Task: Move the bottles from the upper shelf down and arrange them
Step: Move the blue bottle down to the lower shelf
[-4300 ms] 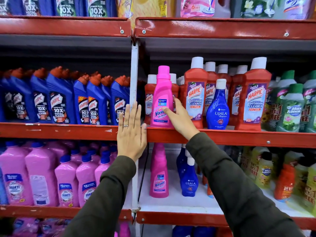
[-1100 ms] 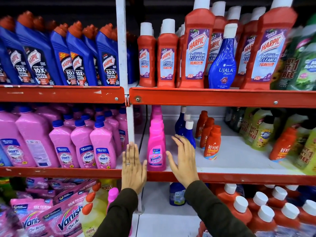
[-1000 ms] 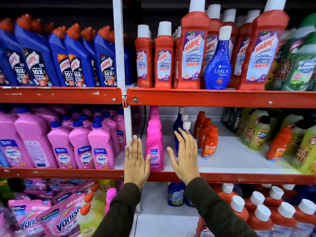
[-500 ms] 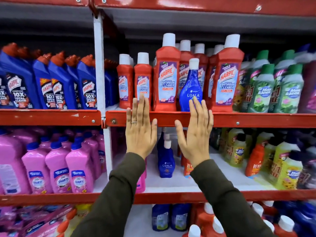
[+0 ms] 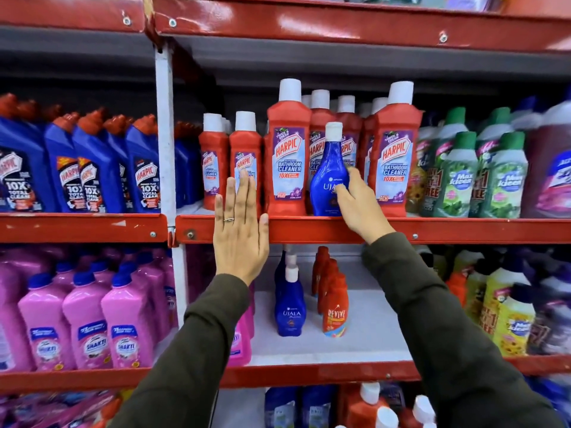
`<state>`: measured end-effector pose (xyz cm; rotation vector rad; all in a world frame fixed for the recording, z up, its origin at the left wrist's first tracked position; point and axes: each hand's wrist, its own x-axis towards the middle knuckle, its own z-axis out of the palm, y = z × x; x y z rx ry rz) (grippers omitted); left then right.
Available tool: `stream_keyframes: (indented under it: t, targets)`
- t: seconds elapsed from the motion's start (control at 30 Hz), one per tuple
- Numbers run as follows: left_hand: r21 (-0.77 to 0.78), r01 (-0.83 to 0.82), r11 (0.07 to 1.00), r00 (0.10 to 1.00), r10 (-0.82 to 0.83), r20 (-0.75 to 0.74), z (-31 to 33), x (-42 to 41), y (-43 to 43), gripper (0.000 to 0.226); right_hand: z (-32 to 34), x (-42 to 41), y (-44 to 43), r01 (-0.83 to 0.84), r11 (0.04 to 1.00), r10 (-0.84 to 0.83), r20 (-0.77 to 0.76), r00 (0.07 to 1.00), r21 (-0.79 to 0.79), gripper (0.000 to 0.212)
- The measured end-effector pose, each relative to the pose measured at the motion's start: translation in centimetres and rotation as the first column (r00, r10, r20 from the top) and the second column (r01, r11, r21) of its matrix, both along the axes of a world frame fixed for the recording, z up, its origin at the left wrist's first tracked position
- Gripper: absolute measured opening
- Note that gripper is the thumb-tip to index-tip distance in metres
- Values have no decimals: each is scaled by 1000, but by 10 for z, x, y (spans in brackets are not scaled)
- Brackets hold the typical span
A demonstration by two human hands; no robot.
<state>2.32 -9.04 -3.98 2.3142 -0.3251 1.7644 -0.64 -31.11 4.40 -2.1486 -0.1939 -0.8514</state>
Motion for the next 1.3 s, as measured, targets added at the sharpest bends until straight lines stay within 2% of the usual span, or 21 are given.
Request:
stream_keyframes:
  t: [0.17,0.37,0.57,0.77,1.0,1.3]
  targets:
    - [6,-17,1000,1000,17,0,-1,1,0,62,4,3,-3,-102,983,109,-38,993,155,45]
    - [17,-22,1000,1000,22,12,-1,-1,-1,61,7,1,-6,-169,938,162,48,986,301,47]
    - [20,-33,999,999,32,16,0,-1,0,61,14,-10,0,-268,906,234,141,962,328,46]
    - [62,-33,998,999,33,-2,-2,-4,2,61,3,-33,13,-346,884,307,168,937,315,45]
    - [6,77,997,997,-77,-10,-25,-15,8,60,-42,-60,31,-434,843,395,183,900,318,38]
    - [-51,111,993,990,-115,-79,-121,-23,22,70,-150,-71,47,-419,847,407,109,907,328,42]
